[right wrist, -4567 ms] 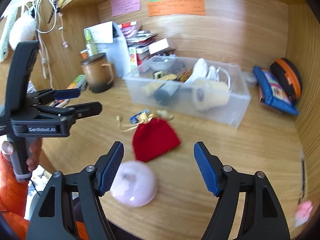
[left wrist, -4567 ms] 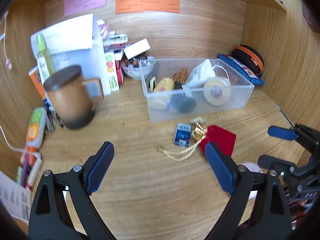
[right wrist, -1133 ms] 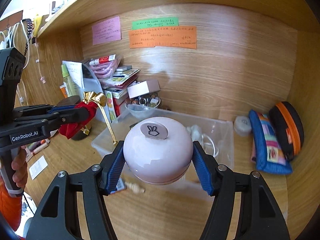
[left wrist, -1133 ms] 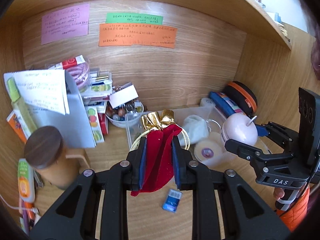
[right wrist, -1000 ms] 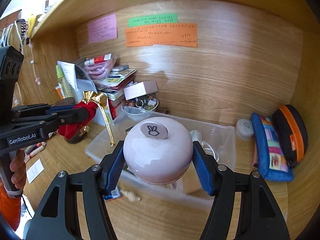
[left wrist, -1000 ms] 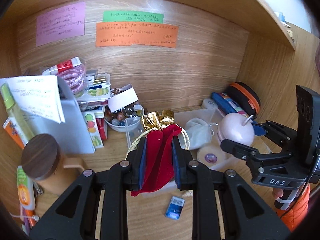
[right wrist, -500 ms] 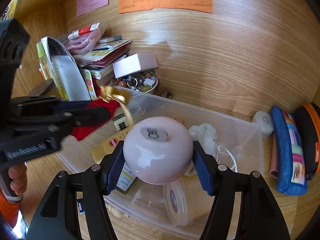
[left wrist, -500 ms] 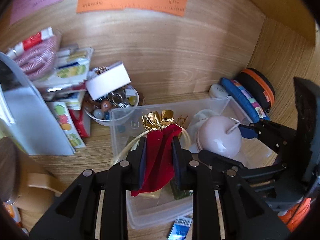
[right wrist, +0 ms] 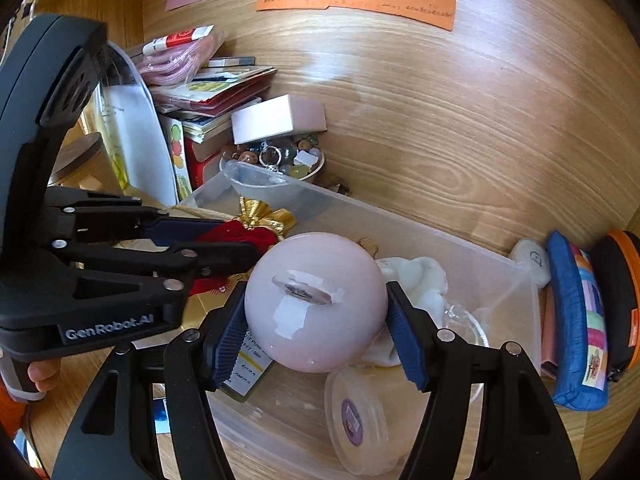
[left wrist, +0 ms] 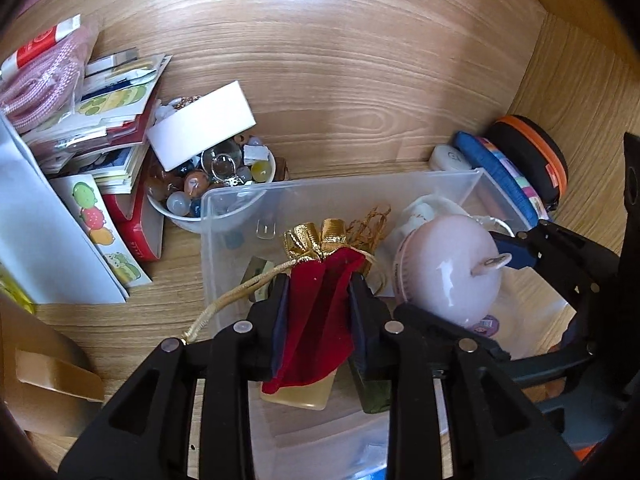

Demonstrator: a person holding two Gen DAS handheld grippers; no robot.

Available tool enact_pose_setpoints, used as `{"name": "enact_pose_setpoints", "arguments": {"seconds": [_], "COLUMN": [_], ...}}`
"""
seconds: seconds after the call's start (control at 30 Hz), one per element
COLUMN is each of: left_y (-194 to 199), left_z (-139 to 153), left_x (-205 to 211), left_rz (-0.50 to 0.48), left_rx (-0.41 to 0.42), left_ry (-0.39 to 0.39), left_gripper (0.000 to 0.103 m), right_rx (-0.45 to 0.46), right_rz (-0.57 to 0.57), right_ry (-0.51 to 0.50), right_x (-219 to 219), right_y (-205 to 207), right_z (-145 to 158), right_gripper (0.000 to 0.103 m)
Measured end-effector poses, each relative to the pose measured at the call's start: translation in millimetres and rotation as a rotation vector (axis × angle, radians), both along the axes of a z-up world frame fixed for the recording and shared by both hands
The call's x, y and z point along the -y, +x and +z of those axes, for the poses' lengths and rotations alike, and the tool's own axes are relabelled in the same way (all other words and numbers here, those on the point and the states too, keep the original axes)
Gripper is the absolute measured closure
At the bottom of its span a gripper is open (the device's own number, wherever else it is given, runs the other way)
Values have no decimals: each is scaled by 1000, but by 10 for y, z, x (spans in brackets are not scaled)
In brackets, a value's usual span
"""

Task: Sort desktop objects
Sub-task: 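Carry the red pouch and pink ball over the bin and lower them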

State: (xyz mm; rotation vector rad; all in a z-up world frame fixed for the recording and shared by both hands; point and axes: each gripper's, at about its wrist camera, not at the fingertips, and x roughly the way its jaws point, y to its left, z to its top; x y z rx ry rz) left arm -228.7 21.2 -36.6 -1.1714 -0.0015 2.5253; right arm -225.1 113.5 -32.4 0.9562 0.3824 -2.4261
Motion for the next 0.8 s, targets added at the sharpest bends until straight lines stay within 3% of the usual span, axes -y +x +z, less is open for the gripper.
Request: {"name": "enact_pose_setpoints", "arguments": {"seconds": [0.33,0.43,0.5,0.57,0.8], "left_y": [-8,6,15,40,85], "left_z": [-40,-7,19,50,106], "left_x": [-47,2,21,51,59], "left_rz": [-9,-10,-10,-13,-20], "left_rx": [-17,-20,-26,-33,-41], "left_ry": [-22,-11,9,23,42], "left_gripper": [73,67,53,47,46], "right_rx": [-10,-10,2,7,21], "right_rz": [-16,-12,-3,-3,8], "right_ry": [11,11,0,-17,-55], "right_x": [14,0,-25,-50,-121], "right_y": [-12,-2,-5,2,36], "right_z": [-79,-76,-68,-61,-10], "right_gripper": [40,40,38,35,34]}}
